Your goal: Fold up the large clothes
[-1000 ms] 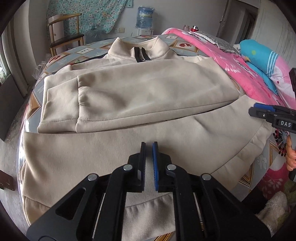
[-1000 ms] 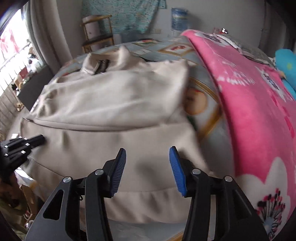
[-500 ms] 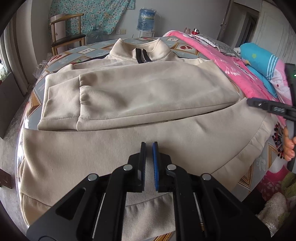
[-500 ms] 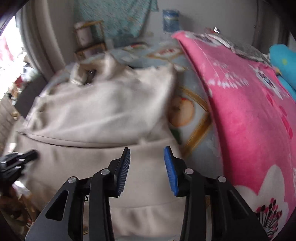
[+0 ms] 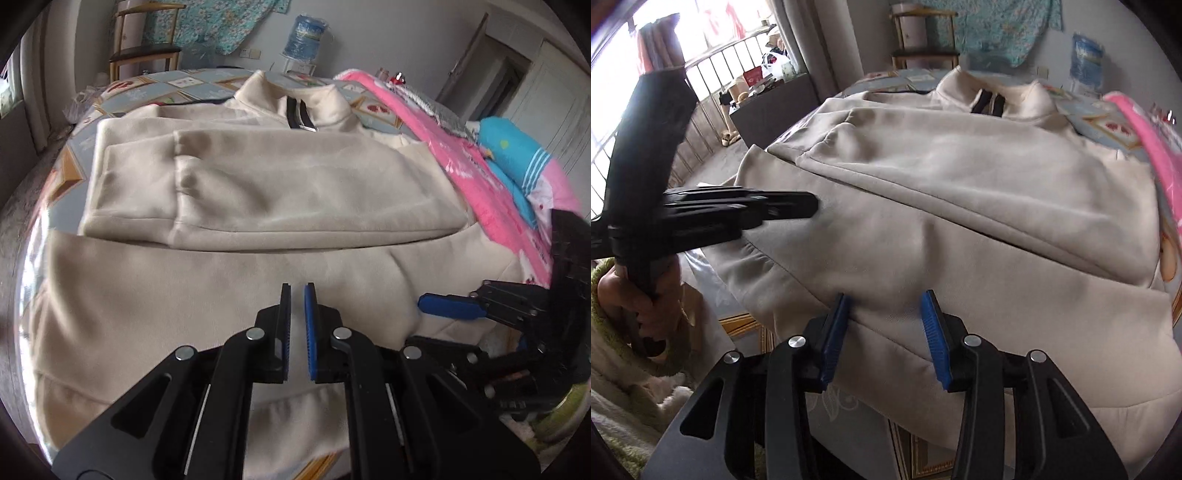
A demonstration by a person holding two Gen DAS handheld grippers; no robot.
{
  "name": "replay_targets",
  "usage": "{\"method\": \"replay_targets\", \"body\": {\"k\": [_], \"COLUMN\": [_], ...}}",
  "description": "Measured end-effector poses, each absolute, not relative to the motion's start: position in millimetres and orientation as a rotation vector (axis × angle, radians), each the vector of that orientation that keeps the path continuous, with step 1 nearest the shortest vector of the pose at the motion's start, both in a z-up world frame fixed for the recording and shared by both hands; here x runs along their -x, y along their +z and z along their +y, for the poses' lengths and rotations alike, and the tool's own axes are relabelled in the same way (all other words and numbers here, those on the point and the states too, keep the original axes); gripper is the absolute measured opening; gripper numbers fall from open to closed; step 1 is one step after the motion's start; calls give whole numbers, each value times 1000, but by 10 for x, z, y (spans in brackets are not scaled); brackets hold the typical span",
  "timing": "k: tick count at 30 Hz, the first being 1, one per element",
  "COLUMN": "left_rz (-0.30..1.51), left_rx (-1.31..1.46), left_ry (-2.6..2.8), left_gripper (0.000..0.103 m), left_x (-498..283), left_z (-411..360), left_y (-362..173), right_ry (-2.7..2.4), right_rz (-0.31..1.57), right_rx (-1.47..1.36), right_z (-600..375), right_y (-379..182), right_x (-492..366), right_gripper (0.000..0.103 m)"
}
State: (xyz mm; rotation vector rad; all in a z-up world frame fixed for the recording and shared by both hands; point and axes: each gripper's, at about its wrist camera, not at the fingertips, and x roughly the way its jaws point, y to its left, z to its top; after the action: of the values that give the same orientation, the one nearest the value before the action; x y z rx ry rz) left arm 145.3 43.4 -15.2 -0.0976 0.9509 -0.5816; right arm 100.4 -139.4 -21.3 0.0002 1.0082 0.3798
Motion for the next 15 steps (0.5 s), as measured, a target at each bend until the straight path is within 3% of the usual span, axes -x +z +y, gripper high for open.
{"method": "replay_targets", "body": {"k": [6, 12, 14, 15], "left_rz": [979, 1001, 981, 961], "left_rx": [48, 112, 102, 96], "left_ry": [-547, -488, -470, -461], "left_gripper": [15, 13, 15, 19], "left_x": [-1085, -1044, -1020, -997], "left_z": [843, 1005, 1022, 1043], "left_y": [-95, -242, -159, -109], "right_ry": [367, 369, 326, 286], "right_rz": [1008, 1027, 994, 976], "right_rx": [-7, -41, -51, -53], "right_z": [-1378, -1443, -1550, -1634], "right_y": [-217, -142, 29, 110], "right_x": [-969, -987, -889, -816], "right_gripper": [40, 41, 46, 54]}}
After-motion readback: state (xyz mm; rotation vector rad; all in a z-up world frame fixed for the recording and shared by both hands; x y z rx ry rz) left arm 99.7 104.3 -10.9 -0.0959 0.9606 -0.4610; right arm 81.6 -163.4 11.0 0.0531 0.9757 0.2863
